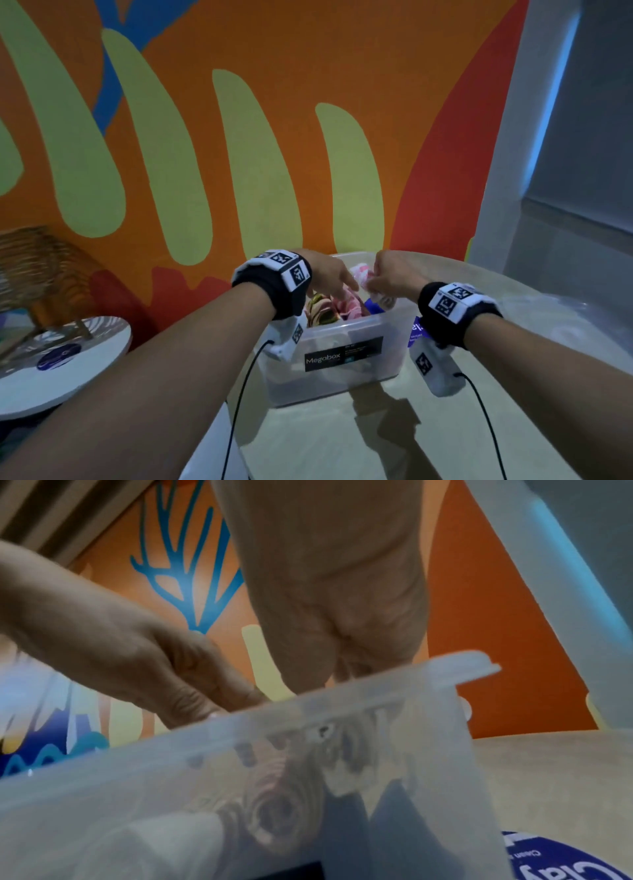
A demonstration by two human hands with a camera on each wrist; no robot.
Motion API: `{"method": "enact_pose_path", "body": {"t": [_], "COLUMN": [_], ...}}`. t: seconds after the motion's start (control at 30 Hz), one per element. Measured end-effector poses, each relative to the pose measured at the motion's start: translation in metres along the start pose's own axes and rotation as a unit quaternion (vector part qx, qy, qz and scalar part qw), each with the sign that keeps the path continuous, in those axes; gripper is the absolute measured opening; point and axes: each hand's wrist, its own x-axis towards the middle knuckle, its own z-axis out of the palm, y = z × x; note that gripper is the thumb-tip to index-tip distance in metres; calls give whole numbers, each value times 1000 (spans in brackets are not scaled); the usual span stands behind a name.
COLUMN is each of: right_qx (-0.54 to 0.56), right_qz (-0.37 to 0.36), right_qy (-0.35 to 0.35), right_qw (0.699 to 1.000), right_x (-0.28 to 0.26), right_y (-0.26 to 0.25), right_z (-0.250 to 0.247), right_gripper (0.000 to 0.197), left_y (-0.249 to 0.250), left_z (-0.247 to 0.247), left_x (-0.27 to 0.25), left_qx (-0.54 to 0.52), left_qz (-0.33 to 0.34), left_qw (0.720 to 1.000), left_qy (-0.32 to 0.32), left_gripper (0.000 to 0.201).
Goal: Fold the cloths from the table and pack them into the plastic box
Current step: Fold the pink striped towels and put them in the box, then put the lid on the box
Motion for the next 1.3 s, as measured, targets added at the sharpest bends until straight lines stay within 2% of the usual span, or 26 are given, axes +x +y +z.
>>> {"method": "enact_pose_path", "body": {"t": [0.13, 0.2, 0.33, 0.43, 0.57, 0.73, 0.87, 0.93, 1.13, 1.3], "right_qx": [-128, -154, -112, -59, 35, 42, 17, 13, -14, -12], "right_qz": [3, -5, -5, -9, -32, -79, -116, -124, -124, -74], "right_qy": [-141, -160, -111, -50, -12, -37, -60, -76, -67, -59], "right_qw": [982, 975, 987, 997, 999, 995, 991, 989, 990, 995], "right_x": [7, 9, 12, 11, 9, -5, -15, -22, -57, -96], "right_y": [7, 12, 16, 15, 18, 15, 16, 18, 42, 98], "right_z": [19, 24, 29, 28, 14, -18, -39, -49, -88, -117], "right_gripper": [27, 28, 27, 5, 25, 21, 8, 11, 11, 4], "left_y": [9, 10, 9, 6, 2, 7, 12, 20, 66, 131], "left_z": [8, 11, 8, 4, -1, -12, -16, -19, -24, -14], "left_x": [23, 34, 44, 43, 40, 29, 22, 16, 12, 32], "left_qx": [46, 55, 68, 55, 4, -14, -12, -16, -15, -45], "left_qz": [-15, -24, -36, -28, -23, -10, -8, 2, 82, 143], "left_qw": [998, 996, 992, 992, 994, 998, 999, 1000, 993, 975], "left_qy": [-51, -71, -98, -105, -110, -67, -40, -17, 85, 162], "left_gripper": [48, 49, 54, 53, 48, 50, 49, 47, 39, 27]}}
